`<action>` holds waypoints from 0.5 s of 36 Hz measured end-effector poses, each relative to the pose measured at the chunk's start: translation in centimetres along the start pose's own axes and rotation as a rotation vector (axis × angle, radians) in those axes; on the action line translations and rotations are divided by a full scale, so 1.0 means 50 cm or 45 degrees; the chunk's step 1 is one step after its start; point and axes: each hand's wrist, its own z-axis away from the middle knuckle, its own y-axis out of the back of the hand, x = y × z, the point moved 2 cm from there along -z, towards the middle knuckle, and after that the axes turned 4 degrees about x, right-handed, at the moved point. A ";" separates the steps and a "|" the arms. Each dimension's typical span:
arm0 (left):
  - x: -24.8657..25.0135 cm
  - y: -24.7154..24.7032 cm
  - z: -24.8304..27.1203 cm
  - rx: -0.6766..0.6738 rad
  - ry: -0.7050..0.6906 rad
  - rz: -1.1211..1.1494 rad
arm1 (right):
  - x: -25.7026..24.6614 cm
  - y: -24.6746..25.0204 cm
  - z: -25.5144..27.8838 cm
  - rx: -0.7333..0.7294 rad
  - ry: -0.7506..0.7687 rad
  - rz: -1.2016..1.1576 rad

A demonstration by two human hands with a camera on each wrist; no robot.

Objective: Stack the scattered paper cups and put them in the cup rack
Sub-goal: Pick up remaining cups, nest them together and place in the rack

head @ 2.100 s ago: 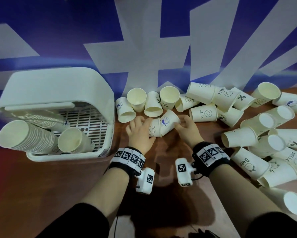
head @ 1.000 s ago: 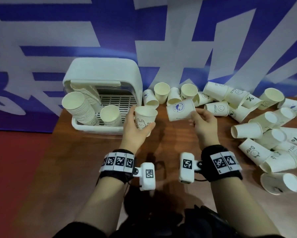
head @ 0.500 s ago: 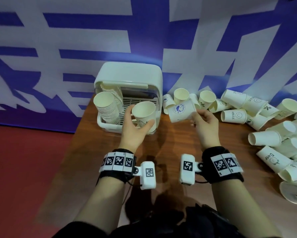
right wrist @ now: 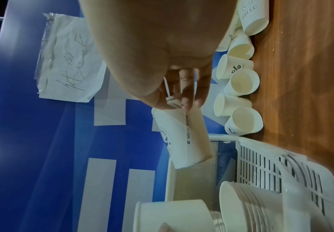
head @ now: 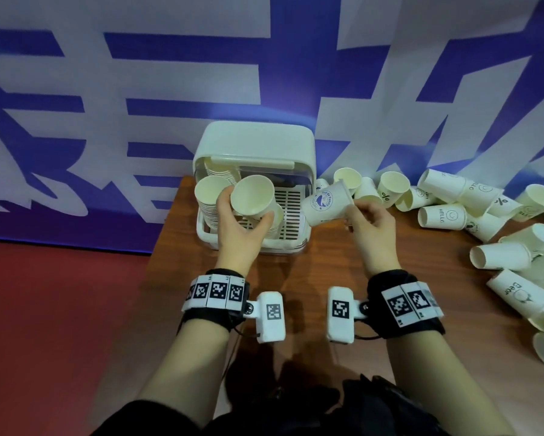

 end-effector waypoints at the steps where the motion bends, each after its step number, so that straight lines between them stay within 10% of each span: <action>1: -0.002 0.000 -0.004 -0.015 -0.004 -0.008 | -0.002 -0.005 0.001 0.002 0.007 -0.007; 18: -0.069 -0.027 -0.074 -0.150 -0.098 -0.308 | -0.018 -0.075 0.009 -0.062 0.164 -0.143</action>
